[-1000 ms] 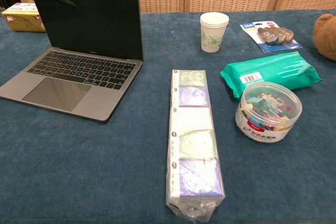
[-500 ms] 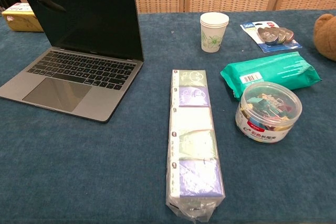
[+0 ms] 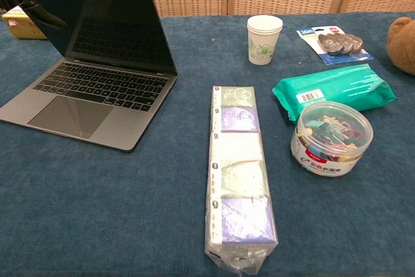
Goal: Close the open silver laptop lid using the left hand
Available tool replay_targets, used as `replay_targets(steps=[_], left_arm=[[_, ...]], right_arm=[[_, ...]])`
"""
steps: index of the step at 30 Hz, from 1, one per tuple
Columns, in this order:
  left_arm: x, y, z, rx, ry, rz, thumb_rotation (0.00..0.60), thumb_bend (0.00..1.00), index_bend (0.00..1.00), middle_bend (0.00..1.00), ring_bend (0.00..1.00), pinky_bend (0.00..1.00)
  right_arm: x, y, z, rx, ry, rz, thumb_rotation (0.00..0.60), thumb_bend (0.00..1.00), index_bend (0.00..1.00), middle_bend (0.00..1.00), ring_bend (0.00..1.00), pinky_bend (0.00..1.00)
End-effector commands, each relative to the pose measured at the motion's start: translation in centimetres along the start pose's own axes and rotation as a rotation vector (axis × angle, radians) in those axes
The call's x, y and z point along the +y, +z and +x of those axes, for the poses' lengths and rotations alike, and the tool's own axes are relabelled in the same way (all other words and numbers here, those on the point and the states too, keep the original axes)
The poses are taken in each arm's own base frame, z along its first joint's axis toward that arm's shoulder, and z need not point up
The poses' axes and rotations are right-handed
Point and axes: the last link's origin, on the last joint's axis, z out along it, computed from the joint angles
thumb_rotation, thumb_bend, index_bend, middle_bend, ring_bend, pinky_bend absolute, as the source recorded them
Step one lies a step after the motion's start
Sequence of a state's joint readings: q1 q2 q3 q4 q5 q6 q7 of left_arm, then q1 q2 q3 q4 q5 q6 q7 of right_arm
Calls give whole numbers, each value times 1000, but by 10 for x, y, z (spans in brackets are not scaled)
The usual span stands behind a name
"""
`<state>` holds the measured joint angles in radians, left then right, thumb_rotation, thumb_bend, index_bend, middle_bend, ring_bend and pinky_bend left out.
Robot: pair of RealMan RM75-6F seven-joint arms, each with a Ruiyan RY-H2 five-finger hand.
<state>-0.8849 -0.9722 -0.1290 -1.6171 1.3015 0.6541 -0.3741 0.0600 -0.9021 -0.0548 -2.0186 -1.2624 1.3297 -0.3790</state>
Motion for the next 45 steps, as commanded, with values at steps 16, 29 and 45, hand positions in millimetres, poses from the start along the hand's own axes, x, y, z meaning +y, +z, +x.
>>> replay_targets(steps=[16, 29, 45], left_arm=[[8, -40, -35, -118, -173, 50, 600, 192, 240, 51, 119, 142], [1, -56, -68, -210, -247, 89, 600, 193, 249, 58, 123, 142], [-21, -66, -119, -291, -291, 147, 600, 193, 249, 58, 124, 142]], right_arm=[[-5, -12, 5, 28, -14, 24, 600, 375, 169, 0, 0, 0], [-7, -20, 7, 35, -28, 20, 600, 375, 169, 0, 0, 0], [-7, -22, 8, 39, -25, 29, 600, 375, 169, 0, 0, 0]])
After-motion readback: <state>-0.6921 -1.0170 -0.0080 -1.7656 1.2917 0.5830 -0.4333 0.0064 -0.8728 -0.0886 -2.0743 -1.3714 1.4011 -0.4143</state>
